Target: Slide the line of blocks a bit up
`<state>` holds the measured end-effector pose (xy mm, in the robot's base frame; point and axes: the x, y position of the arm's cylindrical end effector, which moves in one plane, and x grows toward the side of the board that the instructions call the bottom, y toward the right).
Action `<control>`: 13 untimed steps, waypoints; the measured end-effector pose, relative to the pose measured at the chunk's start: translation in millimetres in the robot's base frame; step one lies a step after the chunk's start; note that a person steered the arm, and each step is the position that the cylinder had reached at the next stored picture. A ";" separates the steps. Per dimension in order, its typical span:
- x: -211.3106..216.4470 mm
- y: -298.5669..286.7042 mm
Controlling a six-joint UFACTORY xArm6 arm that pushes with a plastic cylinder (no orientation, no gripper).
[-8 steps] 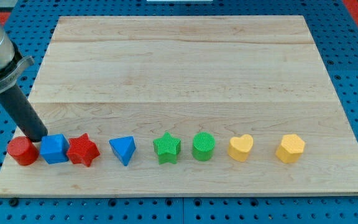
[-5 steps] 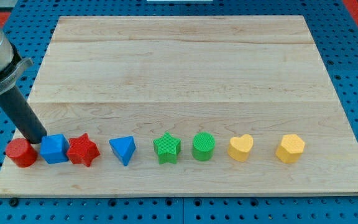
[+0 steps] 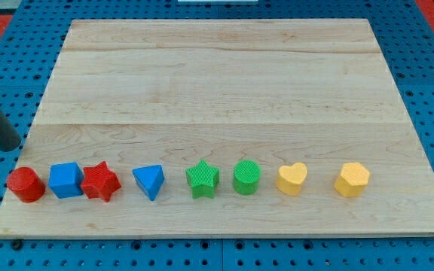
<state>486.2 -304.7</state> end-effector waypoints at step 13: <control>82.1 133.5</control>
